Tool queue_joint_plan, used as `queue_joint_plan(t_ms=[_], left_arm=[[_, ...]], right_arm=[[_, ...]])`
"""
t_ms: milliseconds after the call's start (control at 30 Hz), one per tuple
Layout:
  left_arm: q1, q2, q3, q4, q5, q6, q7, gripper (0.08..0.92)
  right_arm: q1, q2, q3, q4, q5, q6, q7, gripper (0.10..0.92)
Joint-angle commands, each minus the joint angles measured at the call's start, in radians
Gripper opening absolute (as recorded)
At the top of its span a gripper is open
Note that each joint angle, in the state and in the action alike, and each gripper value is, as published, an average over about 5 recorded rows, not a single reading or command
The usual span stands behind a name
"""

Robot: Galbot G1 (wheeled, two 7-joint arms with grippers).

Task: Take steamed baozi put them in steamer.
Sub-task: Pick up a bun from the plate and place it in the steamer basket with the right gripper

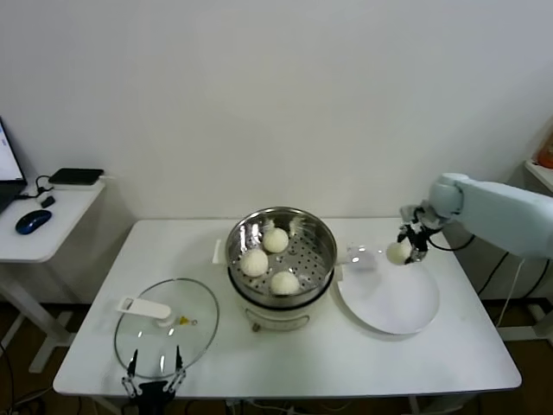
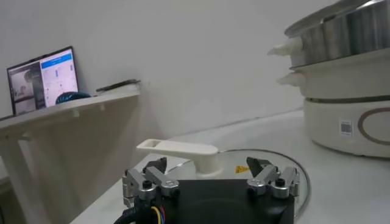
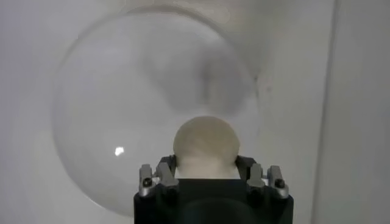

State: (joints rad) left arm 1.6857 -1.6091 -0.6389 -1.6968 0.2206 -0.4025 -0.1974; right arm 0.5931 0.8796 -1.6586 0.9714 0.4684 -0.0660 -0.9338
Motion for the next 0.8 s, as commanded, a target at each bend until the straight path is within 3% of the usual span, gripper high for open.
queue_joint_plan(t_ms=[33,367,800], left_arm=[[-0.005,-0.008,0.007,0.002,-0.003,0.001,0.004,0.823],[-0.004,0.001,0.019,-0.007,-0.005,-0.002,0.004,0.823],[-0.001,0.011,0.004,-0.011,-0.018,-0.001,0.004,0.823]], right_arm=[[0.524,0.016,-0.326,0.365,0.451,-0.112,-0.027,0.656],[0.574,0.102,-0.256,0.558,0.637,-0.209,0.065,0.658],[0.208,0.225,-0.112,0.358,0.476,-0.254,0.196,0.662]])
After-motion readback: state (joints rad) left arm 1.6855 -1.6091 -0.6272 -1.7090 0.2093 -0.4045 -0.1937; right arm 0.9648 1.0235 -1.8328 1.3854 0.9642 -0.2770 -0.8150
